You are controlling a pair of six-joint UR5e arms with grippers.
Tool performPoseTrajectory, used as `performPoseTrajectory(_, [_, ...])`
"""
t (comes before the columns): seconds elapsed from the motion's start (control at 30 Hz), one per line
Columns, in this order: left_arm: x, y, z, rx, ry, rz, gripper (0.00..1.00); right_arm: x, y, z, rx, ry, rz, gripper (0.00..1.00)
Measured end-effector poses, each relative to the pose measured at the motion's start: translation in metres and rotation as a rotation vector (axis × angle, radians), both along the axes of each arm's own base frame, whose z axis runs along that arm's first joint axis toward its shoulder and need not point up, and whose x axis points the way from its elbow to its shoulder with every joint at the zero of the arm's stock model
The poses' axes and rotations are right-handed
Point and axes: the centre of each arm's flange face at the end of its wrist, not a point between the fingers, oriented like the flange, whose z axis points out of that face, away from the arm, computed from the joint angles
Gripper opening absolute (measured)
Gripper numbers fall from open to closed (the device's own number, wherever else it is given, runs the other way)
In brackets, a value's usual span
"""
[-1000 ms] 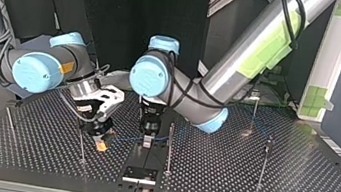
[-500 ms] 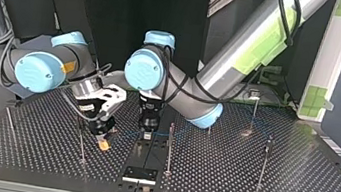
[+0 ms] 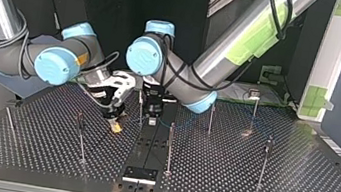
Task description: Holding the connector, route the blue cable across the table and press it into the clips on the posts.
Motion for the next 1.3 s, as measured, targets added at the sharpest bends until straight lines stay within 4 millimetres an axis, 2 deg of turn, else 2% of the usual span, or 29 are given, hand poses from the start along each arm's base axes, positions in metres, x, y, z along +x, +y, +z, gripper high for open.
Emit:
performPoseTrajectory(0.5, [-0.006, 0.009, -0.045, -0.015, 0.002, -0.007, 0.0, -0.019, 0.016, -0.049, 0.066, 0.081, -0.033, 0.0])
performPoseTrajectory(0.83, [-0.019, 0.009, -0.082, -0.01, 0.004, -0.055, 0.0, -0.034, 0.028, -0.092, 0.113, 0.123, -0.049, 0.0])
performPoseTrajectory(1.3, [-0.037, 0.02, -0.126, 0.006, 0.021, -0.092, 0.0, -0.048, 0.042, -0.132, 0.133, 0.146, -0.058, 0.0])
